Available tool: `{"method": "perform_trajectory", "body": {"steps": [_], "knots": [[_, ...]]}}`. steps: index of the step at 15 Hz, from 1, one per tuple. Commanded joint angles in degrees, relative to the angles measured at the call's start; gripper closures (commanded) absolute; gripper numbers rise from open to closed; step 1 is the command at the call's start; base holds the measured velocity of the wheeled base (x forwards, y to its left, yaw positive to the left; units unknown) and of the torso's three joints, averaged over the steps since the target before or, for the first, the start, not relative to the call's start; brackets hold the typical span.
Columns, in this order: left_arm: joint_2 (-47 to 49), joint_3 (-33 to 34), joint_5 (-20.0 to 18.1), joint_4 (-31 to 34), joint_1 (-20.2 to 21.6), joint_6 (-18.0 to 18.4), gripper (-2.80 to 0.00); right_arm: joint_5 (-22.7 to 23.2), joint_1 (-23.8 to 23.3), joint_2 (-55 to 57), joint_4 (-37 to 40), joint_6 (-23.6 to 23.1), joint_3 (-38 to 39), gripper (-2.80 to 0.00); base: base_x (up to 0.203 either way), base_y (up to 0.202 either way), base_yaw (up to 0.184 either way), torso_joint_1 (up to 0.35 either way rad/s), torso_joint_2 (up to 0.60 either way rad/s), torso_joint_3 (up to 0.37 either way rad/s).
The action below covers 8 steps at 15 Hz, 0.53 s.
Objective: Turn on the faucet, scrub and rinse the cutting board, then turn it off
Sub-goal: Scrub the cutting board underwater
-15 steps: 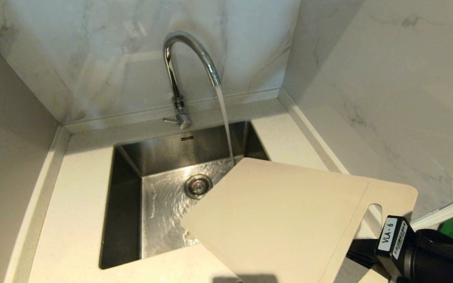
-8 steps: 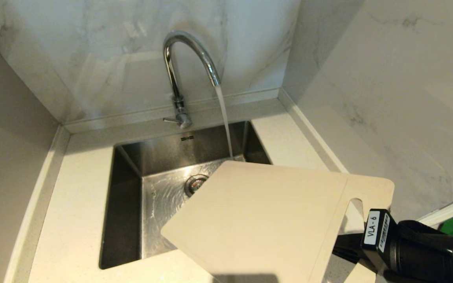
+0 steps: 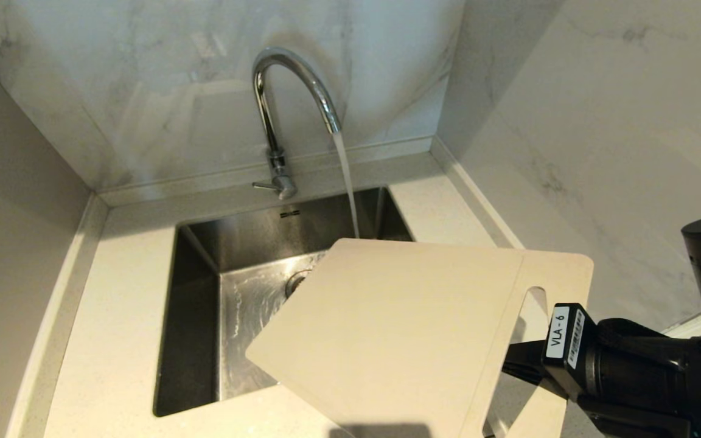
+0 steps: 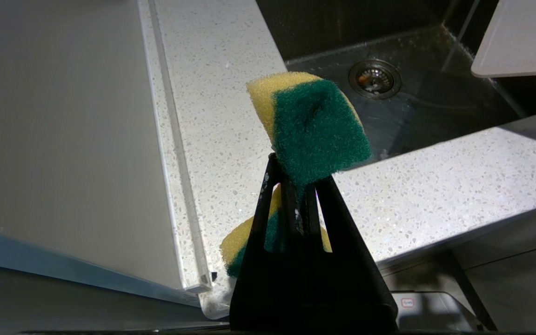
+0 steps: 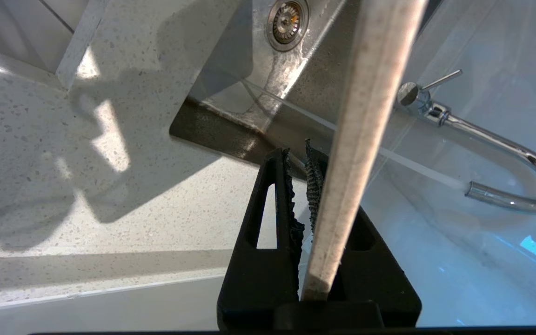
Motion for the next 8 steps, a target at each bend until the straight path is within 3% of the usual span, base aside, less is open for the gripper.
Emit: {"method": "perform_trajectory", "body": {"steps": [1,5,8], "knots": [[-0.01,0.18,0.01,0.02,0.02,-0.01,0.00,0.04,0.02,0.22,0.03,-0.68,0.09,0.00,0.000,0.000,0.000,0.000,0.00,0.000],[-0.01,0.18,0.01,0.02,0.02,-0.01,0.00,1.29,0.10,2.65,-0.22,-1.67,-3.02,0.00,0.000,0.000,0.000,0.000,0.00,0.000],[-0.01,0.18,-0.05,0.02,0.02,-0.01,0.00,5.45,0.10,5.80,-0.23,-9.42,-7.27,0.00,0.000,0.000,0.000,0.000,0.00,0.000]]}}
